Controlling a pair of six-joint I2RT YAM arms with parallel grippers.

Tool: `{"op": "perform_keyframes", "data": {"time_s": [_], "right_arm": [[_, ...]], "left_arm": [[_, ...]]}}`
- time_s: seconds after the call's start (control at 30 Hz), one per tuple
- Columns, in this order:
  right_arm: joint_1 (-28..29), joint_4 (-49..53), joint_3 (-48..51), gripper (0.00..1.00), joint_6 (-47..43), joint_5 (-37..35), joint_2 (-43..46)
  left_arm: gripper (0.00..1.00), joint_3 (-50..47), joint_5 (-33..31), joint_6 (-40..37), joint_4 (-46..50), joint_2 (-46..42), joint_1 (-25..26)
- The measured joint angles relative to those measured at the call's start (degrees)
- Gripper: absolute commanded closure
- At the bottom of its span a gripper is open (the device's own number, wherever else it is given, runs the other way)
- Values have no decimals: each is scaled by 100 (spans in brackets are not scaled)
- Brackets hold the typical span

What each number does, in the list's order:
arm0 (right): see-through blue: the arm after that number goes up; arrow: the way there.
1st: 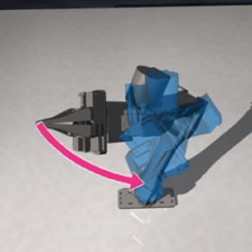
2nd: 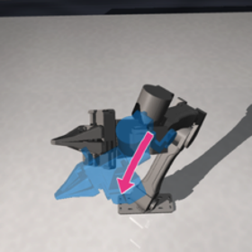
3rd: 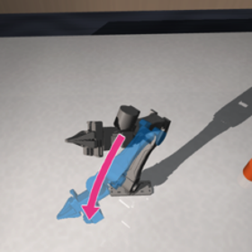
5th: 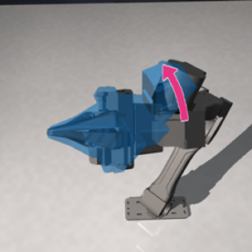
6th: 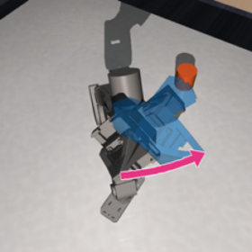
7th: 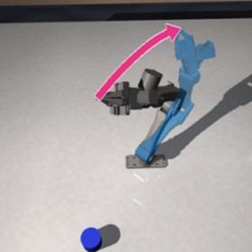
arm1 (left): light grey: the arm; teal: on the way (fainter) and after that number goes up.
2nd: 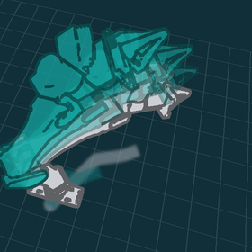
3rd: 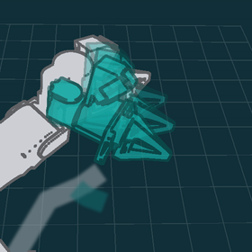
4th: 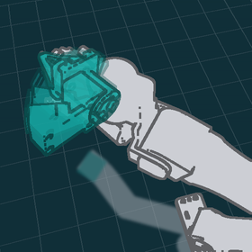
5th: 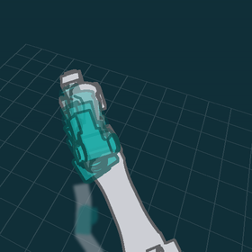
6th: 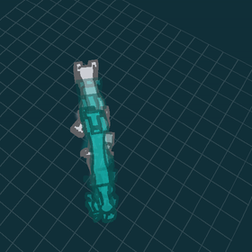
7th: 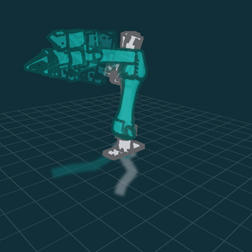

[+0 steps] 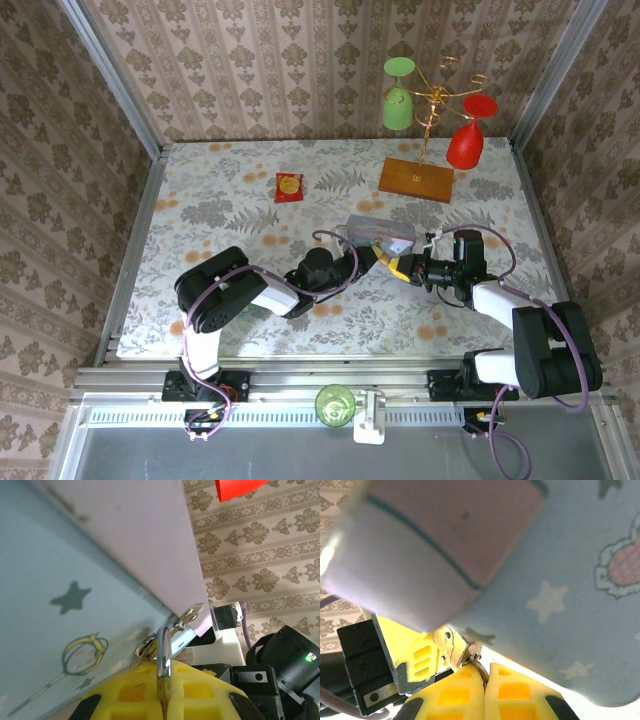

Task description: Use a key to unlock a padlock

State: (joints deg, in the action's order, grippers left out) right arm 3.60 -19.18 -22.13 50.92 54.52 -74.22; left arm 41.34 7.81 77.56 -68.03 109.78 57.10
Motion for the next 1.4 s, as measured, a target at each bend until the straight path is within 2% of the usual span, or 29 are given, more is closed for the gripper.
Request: {"op": "perform_keyframes", "data": {"time_s": [0.03, 0.13, 0.23, 0.47, 0.6, 0.67, 0.8, 0.93, 1.1, 1.2, 1.4], "right_arm": [[37, 11, -2, 72, -26, -79, 22], [138, 356, -11, 60, -299, -468, 256], [203, 1021, -20, 55, -680, -876, 750], [577, 2212, 92, 57, -1331, -1829, 2203], [951, 2745, 509, 64, -1314, -2424, 3180], [1174, 3136, 667, 65, -1303, -2876, 3803], [1897, 3460, 697, 60, -1316, -3965, 4656], [2590, 3464, 669, 62, -1397, -4865, 4238], [3388, 3738, -31, 62, -2090, -5943, 3005], [3720, 3692, -472, 63, -2577, -6231, 2601], [4247, 3477, -597, 61, -3180, -6557, 2127]], "left_arm": [[100, 0, -13, 0, 33, 0, 0], [100, -4, -13, 24, 22, 0, 4], [100, -87, 55, 68, -164, 0, 11], [100, -208, 470, 87, -273, 26, 28], [100, -238, 490, 90, -308, 70, 59], [100, -247, 509, 90, -319, 94, 61], [100, -313, 597, 144, -354, 129, 15], [100, -531, 680, 157, -380, 129, -138], [100, -820, 723, 219, -380, 129, -350], [100, -890, 728, 236, -354, 127, -374], [100, -916, 750, 260, -354, 96, -385]]}}
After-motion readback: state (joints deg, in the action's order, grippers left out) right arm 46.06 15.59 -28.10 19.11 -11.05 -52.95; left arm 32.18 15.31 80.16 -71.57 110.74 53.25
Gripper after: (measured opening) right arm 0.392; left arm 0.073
